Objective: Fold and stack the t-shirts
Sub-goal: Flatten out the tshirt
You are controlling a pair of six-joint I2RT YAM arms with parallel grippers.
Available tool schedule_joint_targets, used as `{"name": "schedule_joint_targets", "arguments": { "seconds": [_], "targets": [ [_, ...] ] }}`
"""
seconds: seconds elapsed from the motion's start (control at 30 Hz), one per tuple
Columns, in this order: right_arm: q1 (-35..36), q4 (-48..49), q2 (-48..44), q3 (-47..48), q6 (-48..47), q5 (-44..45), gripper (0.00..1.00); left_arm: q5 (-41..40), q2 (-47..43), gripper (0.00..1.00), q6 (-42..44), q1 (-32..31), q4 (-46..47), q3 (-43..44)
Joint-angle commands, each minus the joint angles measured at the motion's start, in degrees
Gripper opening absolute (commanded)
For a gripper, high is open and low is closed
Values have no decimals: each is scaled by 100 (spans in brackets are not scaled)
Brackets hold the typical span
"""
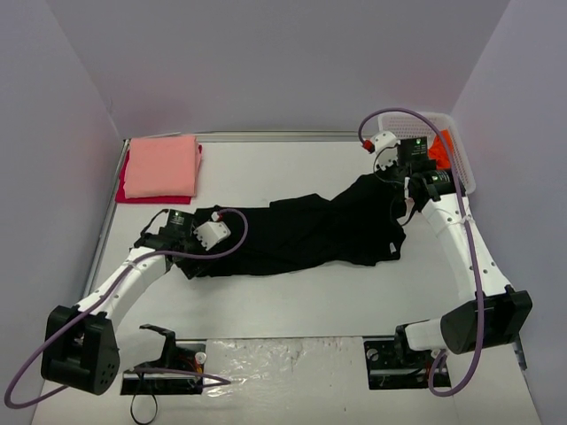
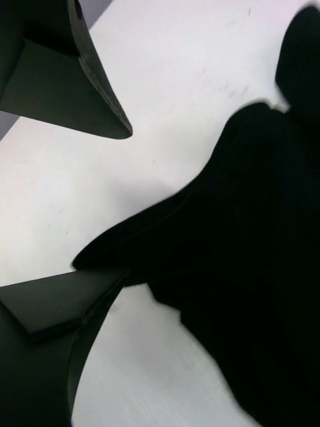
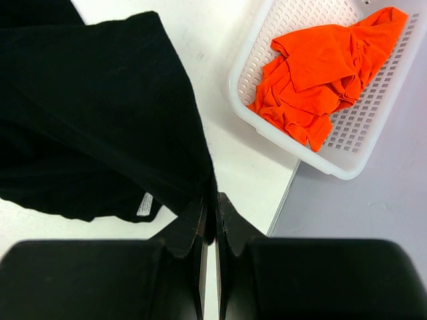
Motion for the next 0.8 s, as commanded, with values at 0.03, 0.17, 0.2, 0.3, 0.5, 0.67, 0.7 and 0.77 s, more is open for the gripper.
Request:
{"name": "schedule_joint_targets", "arguments": {
  "seconds": [0.03, 0.17, 0.2, 0.3, 0.5, 0.67, 0.7, 0.77],
  "targets": [
    [-44, 111, 29, -40, 77, -19, 0, -516, 320, 75, -237, 127, 1187, 198],
    [-44, 155, 99, -102, 130, -63, 0, -315, 787, 75, -396, 250, 1846, 601],
    [-44, 172, 126, -110, 139, -72, 0, -114, 909, 75, -369, 268, 1856, 742],
    [-44, 216, 214, -172, 200, -90, 0, 361, 1533, 75, -203, 391, 1559, 1524],
    [-27, 339, 459, -269, 350, -116, 0, 1443, 2903, 74, 131, 628, 742, 2938],
    [-36, 383, 618, -234, 429, -64, 0, 2014, 3617, 65, 596, 716, -41, 3696],
    [-36, 383, 662, -225, 429, -29, 0, 2041, 3792, 63, 667, 708, -207, 3810],
    [-36, 383, 706, -181, 447, 7, 0, 2129, 3916, 61, 817, 716, -366, 3864]
  ]
}}
